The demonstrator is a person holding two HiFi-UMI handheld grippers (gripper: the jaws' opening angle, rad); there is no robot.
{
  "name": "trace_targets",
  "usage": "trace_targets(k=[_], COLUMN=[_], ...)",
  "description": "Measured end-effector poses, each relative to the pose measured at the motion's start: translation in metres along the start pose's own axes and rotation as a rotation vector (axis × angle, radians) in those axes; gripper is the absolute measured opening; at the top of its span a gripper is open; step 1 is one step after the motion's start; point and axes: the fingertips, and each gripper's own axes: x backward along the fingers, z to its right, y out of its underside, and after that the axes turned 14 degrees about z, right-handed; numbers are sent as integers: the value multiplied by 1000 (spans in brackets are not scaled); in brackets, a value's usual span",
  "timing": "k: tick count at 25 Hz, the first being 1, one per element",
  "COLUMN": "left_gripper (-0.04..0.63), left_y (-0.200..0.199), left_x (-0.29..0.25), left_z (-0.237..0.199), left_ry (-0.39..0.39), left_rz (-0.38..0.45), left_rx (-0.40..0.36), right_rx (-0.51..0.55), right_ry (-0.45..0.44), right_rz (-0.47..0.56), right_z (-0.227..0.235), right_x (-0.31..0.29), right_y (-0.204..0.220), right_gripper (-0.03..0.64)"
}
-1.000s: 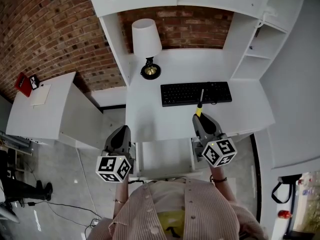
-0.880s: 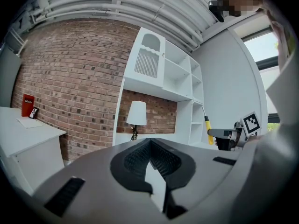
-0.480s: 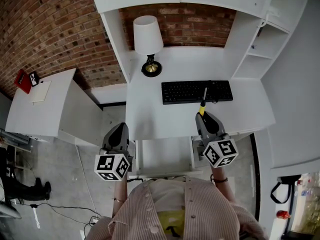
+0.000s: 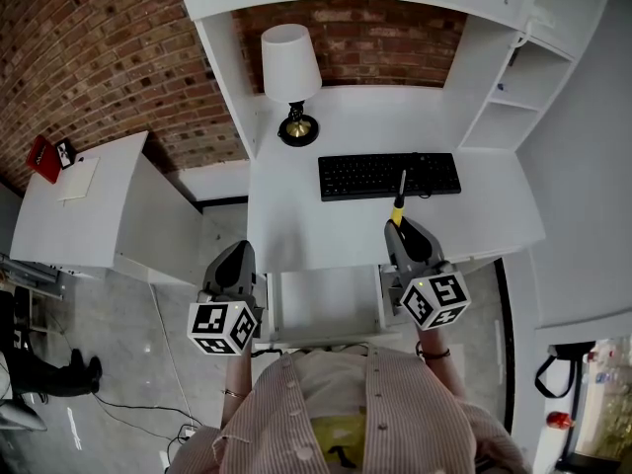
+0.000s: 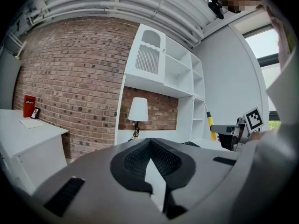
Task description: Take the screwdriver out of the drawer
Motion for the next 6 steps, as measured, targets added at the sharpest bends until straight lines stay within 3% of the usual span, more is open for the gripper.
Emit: trace_targets(k=[6], left_gripper=[0], left_y=[4], left_x=[0], left_z=[-1], left_ry=[-4], left_rz=[-11], left_rx=[14], right_rx=[3], right_ry=[3], right_rz=[-10], right_z=[1], right_x=[0], right_y=[2], right_gripper=[80])
